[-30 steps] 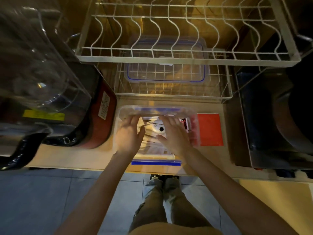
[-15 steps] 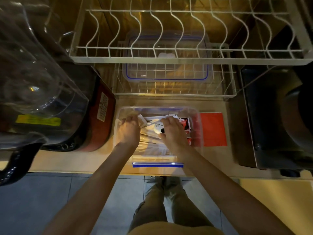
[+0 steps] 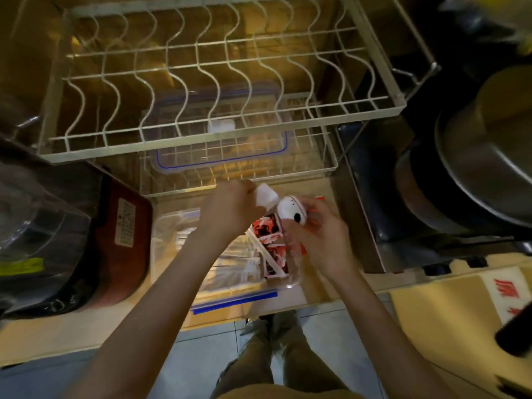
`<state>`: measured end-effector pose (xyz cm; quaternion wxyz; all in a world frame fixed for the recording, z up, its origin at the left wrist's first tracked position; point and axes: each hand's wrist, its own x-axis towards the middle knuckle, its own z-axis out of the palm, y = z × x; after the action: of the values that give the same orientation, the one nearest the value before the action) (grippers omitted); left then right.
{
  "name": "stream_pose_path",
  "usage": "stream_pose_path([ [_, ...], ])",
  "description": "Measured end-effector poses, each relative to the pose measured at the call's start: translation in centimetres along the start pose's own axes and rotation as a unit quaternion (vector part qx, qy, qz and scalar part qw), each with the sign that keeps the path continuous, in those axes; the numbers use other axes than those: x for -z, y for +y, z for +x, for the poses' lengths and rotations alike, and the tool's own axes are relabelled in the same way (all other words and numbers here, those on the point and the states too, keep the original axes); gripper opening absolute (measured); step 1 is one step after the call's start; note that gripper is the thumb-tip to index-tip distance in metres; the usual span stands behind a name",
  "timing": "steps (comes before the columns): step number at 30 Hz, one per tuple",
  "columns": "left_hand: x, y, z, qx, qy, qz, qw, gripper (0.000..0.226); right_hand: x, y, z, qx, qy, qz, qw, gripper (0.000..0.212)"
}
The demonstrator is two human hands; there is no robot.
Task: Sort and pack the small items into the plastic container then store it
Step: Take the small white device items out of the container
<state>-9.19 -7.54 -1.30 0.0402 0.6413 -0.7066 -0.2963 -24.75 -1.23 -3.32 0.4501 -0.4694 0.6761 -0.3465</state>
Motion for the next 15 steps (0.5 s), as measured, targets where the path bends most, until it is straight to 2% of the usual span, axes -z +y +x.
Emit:
stream_pose_path([
  [3,-1.5,2.2,1.2,-0.046,-0.014,-0.021,0.999,0.024,1.7,1.5,-0.9,-0.024,0.086,0.034,0.995,0.035],
  [6,-3.5,4.0,2.5,-0.083,-0.03,-0.009,0.996,0.029,2.1,3.7,-1.1,-0.05,0.129,-0.006,0.99,0.037],
  [12,-7.3,6.1,5.1,-0.105,-0.052,0.073,0.99,0.036,1.4,6.7,-0.4,-0.088,0.118,-0.074,0.986,0.044],
  [15,-8.4,6.0,5.6,-0.104,-0.059,0.101,0.988,0.044,1.0,7.5,-0.4,-0.07,0.117,-0.093,0.986,0.045],
])
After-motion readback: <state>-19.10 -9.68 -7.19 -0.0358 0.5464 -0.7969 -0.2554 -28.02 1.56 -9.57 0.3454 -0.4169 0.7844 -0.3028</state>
